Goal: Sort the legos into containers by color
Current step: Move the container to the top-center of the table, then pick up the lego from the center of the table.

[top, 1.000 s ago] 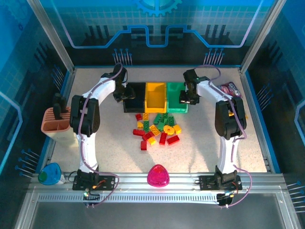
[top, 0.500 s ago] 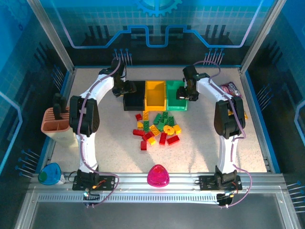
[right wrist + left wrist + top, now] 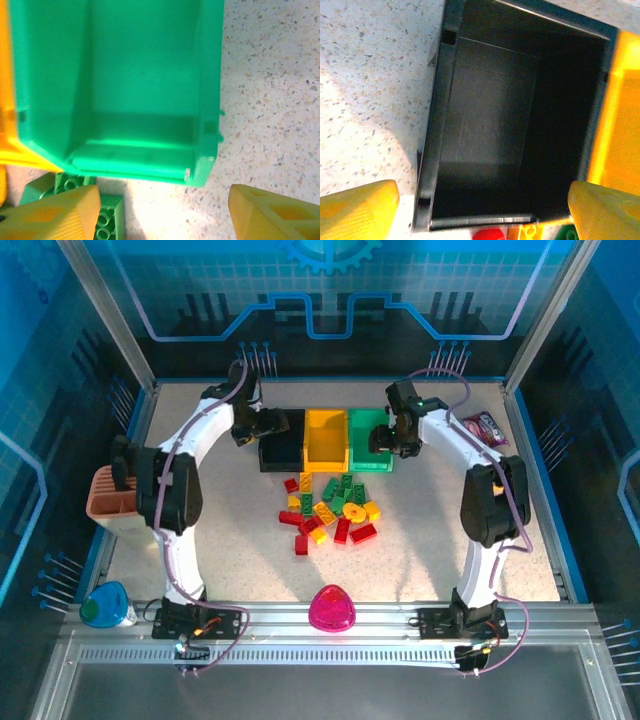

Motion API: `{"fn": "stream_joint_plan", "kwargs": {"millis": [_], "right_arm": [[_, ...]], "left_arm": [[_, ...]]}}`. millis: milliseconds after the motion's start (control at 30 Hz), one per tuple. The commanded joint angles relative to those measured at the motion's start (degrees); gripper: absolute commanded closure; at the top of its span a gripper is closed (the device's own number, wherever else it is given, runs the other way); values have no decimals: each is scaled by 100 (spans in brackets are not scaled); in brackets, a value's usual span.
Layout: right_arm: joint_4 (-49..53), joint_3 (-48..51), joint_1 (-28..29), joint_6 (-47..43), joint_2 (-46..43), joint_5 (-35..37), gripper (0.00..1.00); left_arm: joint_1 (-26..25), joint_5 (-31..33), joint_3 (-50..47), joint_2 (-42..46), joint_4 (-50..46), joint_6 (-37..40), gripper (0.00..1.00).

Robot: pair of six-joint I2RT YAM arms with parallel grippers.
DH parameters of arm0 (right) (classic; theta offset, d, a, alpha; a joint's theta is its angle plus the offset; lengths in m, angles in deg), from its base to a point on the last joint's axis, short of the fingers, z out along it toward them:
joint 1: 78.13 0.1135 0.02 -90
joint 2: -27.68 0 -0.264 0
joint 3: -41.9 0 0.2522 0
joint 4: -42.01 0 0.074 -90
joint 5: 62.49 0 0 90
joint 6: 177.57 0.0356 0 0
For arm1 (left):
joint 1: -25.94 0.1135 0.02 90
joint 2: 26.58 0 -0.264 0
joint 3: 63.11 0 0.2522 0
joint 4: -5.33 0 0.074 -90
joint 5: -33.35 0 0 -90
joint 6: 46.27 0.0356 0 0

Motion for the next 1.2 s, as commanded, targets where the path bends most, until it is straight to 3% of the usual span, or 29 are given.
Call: {"fn": "stream_joint_plan", "kwargs": {"millis": [0, 200, 500, 600, 667, 1167], "right_arm": [[228, 211, 275, 45, -458, 15, 32], [301, 580, 580, 115, -590, -378, 34], [-51, 970, 772, 281, -148, -315, 37], [-255, 971, 853, 340, 97, -160, 40], [-251, 848, 871, 422, 287, 8, 44], [-555, 892, 1344, 579, 592, 287, 43]], "left_arm": [[69, -224, -331, 821, 283, -278, 10], [65, -397, -1268, 1663, 361, -480, 13], [-373, 235, -3911, 3391, 1886, -654, 15], [-492, 457, -4469, 3870, 2001, -728, 15], [-562, 494, -4598, 4063, 1869, -762, 16], [-1126, 665, -5348, 5945, 1071, -1074, 16]]}}
